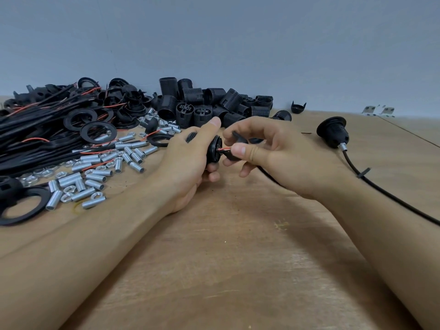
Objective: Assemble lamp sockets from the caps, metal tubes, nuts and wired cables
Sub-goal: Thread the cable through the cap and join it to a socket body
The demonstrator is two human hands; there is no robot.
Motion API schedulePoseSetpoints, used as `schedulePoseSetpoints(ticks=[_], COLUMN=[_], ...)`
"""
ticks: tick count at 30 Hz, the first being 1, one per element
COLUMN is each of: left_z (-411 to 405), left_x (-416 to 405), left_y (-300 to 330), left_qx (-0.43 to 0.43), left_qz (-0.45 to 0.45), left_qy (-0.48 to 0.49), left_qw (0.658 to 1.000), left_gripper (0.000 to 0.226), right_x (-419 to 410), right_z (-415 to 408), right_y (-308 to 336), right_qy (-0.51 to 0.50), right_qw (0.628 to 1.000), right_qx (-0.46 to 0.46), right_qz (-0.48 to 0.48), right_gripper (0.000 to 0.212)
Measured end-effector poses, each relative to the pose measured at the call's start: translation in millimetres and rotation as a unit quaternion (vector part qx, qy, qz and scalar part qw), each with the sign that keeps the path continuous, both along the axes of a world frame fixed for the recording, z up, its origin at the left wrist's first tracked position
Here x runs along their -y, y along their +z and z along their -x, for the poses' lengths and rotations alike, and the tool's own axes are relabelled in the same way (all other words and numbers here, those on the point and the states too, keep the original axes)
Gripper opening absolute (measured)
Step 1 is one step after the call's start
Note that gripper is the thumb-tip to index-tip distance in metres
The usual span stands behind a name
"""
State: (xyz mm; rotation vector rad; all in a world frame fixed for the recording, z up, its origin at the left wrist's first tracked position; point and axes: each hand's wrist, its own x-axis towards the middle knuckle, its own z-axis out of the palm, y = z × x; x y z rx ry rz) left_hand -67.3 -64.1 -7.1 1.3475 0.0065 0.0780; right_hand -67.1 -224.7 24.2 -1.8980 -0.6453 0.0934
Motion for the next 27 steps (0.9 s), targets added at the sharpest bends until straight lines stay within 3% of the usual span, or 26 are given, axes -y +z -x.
schedulePoseSetpoints(ticks=[7,13,17,27], left_z=[-1.2,0.2,1.0,1.8], left_x=[-0.3,0.7,1.5,1.2], left_y=[-0.1,-0.4,-0.6,0.7], left_qx=[-0.004,0.003,0.006,-0.005], left_qz=[0.006,-0.009,-0.015,-0.019], left_qy=[-0.005,-0.007,-0.008,-0.018], left_qw=[1.0,1.0,1.0,1.0], left_gripper=[0.033,0.035,0.033,0.044], right_x=[-1.1,-3.6,-3.0,-3.7], right_z=[0.6,-2.7,-5.2,-5.8], right_y=[-4.2,-4.7,-4.3,-4.8], right_qy=[0.024,0.02,0.005,0.007], right_qw=[0.999,0.996,0.989,0.987], right_qx=[-0.038,-0.055,-0.093,-0.107], right_qz=[-0.013,-0.062,-0.114,-0.122], right_gripper=[0.033,0.03,0.017,0.021])
